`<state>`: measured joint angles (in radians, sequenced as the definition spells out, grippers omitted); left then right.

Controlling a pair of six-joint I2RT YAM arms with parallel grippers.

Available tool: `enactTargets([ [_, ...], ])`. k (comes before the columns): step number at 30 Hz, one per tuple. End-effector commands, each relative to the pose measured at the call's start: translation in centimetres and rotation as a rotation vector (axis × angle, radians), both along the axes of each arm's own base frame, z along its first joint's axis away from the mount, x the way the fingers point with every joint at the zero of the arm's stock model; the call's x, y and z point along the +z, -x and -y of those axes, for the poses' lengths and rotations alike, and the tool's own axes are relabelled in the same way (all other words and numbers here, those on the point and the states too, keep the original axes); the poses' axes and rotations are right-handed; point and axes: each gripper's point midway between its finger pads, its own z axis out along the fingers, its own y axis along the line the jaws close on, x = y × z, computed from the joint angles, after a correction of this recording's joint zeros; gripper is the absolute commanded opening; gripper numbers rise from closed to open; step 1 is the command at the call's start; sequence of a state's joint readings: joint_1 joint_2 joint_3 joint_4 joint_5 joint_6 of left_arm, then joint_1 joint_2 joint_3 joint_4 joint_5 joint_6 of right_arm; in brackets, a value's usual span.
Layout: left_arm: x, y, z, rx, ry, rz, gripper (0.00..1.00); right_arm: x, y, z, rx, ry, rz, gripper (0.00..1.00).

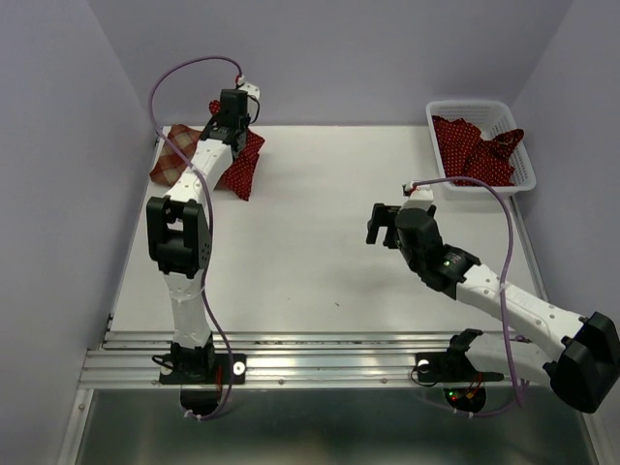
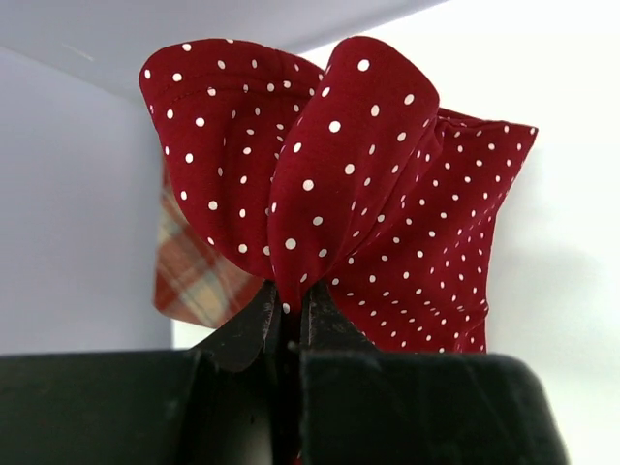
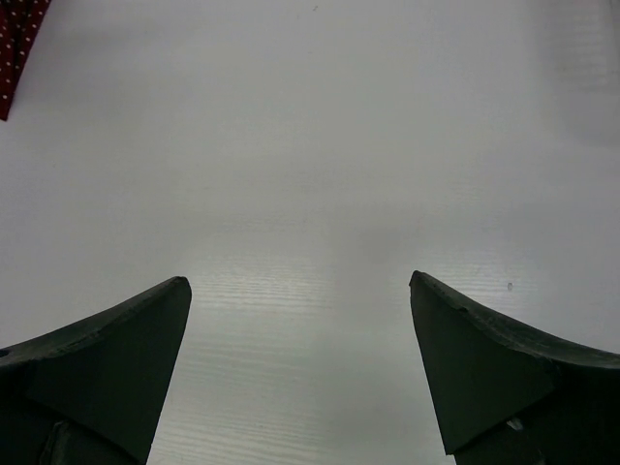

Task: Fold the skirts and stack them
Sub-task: Neatly place the folded skirt to the corner

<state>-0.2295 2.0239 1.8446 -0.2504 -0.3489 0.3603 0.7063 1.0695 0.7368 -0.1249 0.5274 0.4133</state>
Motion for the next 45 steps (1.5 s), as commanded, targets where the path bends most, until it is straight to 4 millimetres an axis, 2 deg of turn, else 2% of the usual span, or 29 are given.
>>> enactTargets([
  [1, 5.2, -2.2, -2.3, -0.039, -0.106, 0.085, 0.00, 0.5, -0.7, 0.8, -0.051, 0.025, 0.027, 1.00],
  [4, 6.4, -2.7, -2.9, -0.046, -0.121, 0.110, 0.00, 0.3, -1.2, 0.8, -0.062, 0.033, 0.018, 1.00],
  [6, 7.9, -2.8, -3.3, -0.052, -0.125, 0.148, 0.00, 0.0, -1.5, 0.5, -0.058, 0.043, 0.008, 1.00],
  [14, 14.0, -1.6, -2.4, -0.161, -0.141, 0.252, 0.00, 0.2, -1.9, -0.3, -0.044, 0.024, -0.002, 1.00],
  [19, 15.3, -1.5, -2.9, -0.172, -0.141, 0.281, 0.00, 0.2, -1.9, -0.5, -0.043, 0.015, -0.001, 1.00],
  [26, 13.7, -2.1, -4.5, -0.162, -0.114, 0.256, 0.00, -0.1, -2.4, -0.7, -0.047, 0.031, -0.012, 1.00],
  [29, 12.3, -2.8, -5.0, -0.166, -0.100, 0.234, 0.00, -0.2, -2.6, -0.8, -0.048, 0.040, -0.017, 1.00],
  [32, 9.7, -4.0, -6.0, -0.156, -0.081, 0.195, 0.00, -0.3, -2.9, -1.0, -0.045, 0.051, -0.019, 1.00],
  [36, 8.1, -5.3, -8.7, -0.089, -0.079, 0.187, 0.00, -0.8, -3.6, -1.4, -0.045, 0.074, -0.032, 1.00],
  [39, 7.4, -6.4, -9.4, -0.077, -0.060, 0.193, 0.00, -0.8, -4.2, -2.0, -0.038, 0.081, -0.036, 1.00],
  [40, 7.3, -6.6, -11.5, -0.051, -0.052, 0.197, 0.00, -0.9, -4.3, -2.2, -0.034, 0.083, -0.041, 1.00],
  [45, 5.2, -8.0, -14.0, 0.013, -0.025, 0.194, 0.00, -2.1, -5.1, -3.1, -0.024, 0.098, -0.072, 1.00],
])
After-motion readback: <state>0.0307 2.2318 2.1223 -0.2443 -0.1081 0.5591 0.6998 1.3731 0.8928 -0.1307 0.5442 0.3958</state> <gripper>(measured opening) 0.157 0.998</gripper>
